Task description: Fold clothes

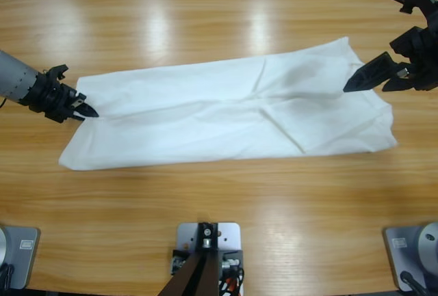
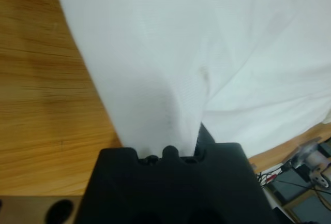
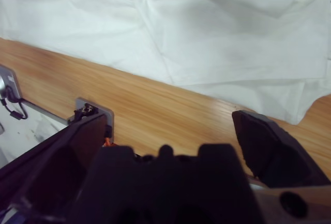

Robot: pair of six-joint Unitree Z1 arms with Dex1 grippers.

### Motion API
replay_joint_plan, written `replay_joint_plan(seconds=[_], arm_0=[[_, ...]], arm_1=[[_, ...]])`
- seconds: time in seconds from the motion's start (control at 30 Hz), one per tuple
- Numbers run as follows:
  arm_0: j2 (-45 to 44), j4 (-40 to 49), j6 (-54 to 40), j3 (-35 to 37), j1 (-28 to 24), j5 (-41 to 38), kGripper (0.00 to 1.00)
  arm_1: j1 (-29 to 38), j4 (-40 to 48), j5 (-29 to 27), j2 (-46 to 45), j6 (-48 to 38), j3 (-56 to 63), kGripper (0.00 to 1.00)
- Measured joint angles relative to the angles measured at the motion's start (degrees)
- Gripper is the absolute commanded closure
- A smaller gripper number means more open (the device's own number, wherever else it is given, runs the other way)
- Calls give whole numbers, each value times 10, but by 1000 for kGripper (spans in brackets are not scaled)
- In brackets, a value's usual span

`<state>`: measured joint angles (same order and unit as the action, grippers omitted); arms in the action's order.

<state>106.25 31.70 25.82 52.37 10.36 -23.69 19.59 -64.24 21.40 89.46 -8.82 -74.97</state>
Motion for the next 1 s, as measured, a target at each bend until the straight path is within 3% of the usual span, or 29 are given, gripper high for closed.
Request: replay_joint_plan(seconds=[0.33,0.6,1.0], arm_0=[[0,0,-3,5,-12,5,1000],[-22,7,-26,27,-84,12,1000],[-44,116,-62,115,-185,23,1000]], arm_1=[[-9,0,1,0,8,0,0],[-9,0,9,0,8,0,0],[-9,0,10,2,8,0,0]])
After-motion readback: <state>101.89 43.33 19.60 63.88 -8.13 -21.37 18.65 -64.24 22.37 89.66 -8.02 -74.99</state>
